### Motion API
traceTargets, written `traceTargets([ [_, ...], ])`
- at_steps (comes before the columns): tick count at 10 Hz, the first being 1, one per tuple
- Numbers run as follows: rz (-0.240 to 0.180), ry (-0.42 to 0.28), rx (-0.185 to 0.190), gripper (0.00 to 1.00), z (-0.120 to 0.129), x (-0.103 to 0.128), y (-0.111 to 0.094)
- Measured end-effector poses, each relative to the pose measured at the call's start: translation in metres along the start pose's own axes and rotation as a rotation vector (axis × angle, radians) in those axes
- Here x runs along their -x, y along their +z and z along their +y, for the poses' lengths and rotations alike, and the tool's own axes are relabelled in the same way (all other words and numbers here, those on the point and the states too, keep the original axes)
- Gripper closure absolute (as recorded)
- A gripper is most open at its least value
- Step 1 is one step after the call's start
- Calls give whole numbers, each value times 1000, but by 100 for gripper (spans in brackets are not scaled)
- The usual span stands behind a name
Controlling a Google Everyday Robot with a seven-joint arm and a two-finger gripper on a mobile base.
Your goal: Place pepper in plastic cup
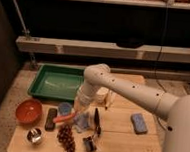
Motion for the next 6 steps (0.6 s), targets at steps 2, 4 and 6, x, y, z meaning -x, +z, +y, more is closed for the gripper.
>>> traceTargets([
  [2, 39, -11, -20, 100, -6, 12, -37],
  [4, 81, -14, -44, 100, -10, 22, -73],
  [6, 110, 2, -58, 100, -12, 22, -94],
])
